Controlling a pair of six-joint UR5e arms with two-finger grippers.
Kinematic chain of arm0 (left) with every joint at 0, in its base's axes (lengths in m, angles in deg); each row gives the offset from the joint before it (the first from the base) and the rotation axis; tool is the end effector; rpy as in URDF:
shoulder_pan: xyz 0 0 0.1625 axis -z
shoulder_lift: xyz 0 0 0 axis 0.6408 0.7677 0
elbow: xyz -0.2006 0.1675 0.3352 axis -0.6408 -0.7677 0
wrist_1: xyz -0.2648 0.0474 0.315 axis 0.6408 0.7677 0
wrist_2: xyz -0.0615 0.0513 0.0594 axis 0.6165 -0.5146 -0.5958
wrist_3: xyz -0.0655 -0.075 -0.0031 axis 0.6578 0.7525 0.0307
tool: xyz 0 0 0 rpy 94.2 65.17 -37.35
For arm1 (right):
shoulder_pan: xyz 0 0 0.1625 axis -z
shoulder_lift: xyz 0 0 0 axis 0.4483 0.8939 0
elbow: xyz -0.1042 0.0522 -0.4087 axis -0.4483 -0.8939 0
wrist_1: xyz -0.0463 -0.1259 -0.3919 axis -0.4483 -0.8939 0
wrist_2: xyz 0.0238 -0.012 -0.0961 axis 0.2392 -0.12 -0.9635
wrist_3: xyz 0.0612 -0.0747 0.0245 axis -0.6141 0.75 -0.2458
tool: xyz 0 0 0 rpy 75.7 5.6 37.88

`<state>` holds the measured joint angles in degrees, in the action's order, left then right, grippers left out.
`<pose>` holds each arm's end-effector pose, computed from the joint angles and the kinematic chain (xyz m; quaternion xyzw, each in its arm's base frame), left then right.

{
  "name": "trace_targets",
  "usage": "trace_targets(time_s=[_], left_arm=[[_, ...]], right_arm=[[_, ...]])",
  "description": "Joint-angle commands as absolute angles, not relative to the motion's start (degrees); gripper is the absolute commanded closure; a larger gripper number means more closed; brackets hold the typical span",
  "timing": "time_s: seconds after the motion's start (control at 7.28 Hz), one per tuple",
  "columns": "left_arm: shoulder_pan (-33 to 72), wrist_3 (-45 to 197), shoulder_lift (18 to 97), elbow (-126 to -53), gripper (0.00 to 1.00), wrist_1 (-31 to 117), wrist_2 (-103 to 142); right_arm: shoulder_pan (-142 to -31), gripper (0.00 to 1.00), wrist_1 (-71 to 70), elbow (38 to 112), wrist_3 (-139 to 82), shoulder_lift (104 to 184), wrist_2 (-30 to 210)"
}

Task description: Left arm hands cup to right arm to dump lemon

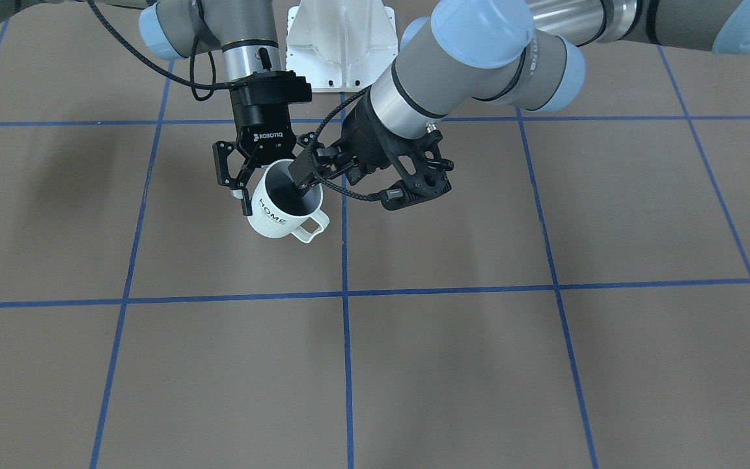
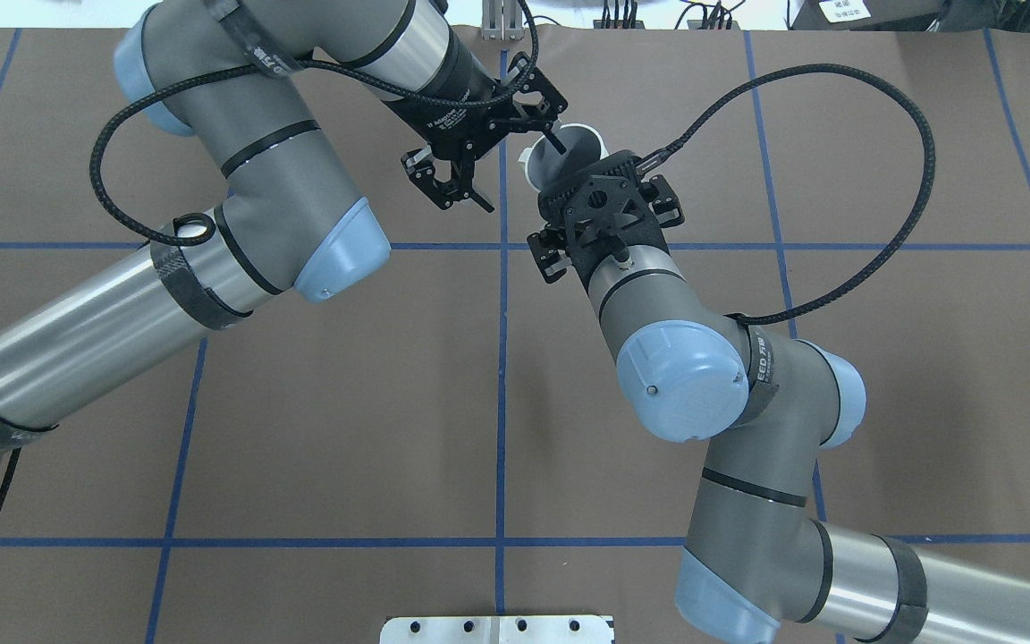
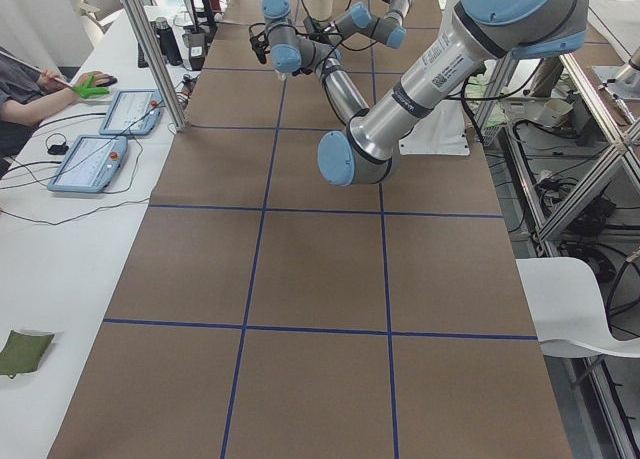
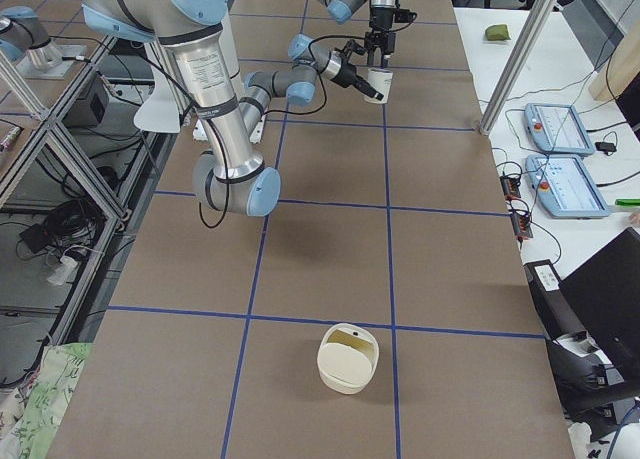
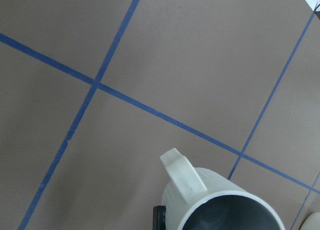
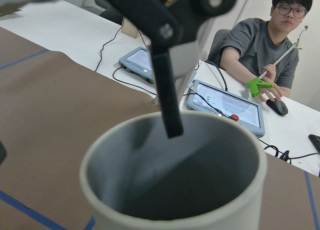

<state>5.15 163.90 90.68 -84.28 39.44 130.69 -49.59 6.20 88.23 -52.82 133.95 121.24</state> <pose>0.4488 -0.5414 0.0562 -0.1347 0.6020 -0.1788 0.7665 -0.4761 -0.4094 0.1876 0.5121 -0.2687 -0.0198 0.8156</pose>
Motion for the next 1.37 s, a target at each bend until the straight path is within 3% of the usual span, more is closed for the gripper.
trace_targets(time_s=[0.0, 0.27, 0.69, 1.24], left_arm=[[4.27, 163.93, 90.68, -84.23, 0.18, 39.45, 130.61], [4.27, 163.85, 90.77, -83.7, 0.29, 39.45, 130.61], [4.27, 163.49, 91.03, -82.73, 0.35, 39.45, 130.52], [4.27, 163.49, 91.56, -82.56, 0.48, 39.45, 130.61]], right_arm=[[-49.58, 0.86, 6.2, 88.23, -52.82, 133.94, 121.31], [-49.58, 0.85, 6.2, 88.23, -52.82, 133.94, 121.31], [-49.58, 0.74, 6.2, 88.23, -52.82, 134.03, 121.31], [-49.58, 0.69, 6.2, 88.23, -52.82, 133.94, 121.4]])
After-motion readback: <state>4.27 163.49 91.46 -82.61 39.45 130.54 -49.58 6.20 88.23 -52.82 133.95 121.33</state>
